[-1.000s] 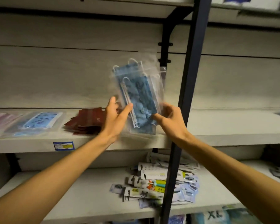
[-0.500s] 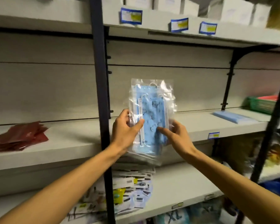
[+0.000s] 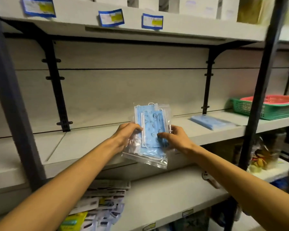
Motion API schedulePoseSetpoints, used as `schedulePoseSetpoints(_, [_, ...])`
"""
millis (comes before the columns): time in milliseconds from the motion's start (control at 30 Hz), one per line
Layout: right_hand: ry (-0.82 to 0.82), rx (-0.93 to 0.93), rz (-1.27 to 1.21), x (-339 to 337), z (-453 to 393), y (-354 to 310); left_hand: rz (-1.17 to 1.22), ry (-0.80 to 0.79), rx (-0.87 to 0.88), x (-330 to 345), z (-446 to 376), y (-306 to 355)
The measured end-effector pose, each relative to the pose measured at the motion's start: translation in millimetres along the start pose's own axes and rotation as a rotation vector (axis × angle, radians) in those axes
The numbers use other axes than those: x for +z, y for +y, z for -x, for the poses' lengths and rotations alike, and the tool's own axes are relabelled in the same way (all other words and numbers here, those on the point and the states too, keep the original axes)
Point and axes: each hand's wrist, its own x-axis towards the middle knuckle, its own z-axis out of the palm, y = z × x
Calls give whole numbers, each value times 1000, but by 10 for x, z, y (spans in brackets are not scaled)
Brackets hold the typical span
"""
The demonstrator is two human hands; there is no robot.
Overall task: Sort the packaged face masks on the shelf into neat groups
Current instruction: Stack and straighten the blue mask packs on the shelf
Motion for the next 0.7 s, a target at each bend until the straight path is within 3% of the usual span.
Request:
schedulePoseSetpoints(133, [22,-101,300,-219,-289,149,-64,2,2,91,-408,-10])
schedulePoseSetpoints(200, [74,-87,337,-315,-509,182,-23,13,-12,140,-614,-6])
schedulePoseSetpoints(533, [15,-6,-59,-576,-1694,357,236,190,-91,82,-1615,-91])
schedulePoseSetpoints(700, [-51,17,-54,-604,-2149,433,256,158,-71,75,-1876,-220])
